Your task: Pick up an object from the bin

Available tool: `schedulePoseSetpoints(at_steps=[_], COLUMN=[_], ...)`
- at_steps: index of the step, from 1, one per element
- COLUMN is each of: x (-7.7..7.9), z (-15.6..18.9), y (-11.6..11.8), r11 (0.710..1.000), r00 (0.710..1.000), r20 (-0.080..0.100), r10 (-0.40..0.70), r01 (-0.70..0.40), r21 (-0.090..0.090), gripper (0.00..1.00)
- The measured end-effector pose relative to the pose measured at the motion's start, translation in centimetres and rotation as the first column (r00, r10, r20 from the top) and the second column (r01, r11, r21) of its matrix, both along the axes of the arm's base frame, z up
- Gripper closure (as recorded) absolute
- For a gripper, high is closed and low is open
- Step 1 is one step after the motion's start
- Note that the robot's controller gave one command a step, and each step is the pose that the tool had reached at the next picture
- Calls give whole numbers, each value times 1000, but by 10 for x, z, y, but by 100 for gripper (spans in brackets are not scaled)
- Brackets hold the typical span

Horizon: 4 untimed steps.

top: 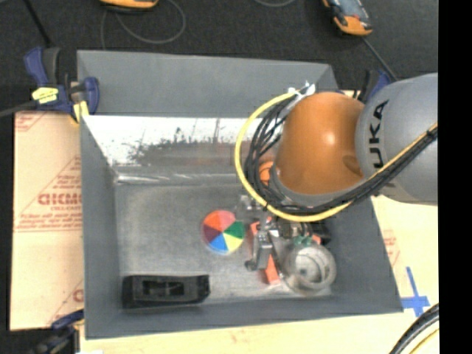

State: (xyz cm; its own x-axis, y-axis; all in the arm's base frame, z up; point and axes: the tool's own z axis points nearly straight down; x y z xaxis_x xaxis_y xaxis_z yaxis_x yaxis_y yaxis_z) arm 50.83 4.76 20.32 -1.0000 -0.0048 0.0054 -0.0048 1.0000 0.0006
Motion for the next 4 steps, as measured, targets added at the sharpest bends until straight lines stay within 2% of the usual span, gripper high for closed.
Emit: schedulePoseSetpoints(at_steps=[1,2,3,4], x=[2,37,59,76], z=[5,-60,-61,-83], y=[0,-12,-18,-17], r11=[1000,996,998,1000], r00=[1000,996,998,1000], r20=[8,13,6,10], r10=[-2,-88,62,-15], r01=[2,88,-62,15], r21=[1,1,-1,1], gripper=[0,0,0,0])
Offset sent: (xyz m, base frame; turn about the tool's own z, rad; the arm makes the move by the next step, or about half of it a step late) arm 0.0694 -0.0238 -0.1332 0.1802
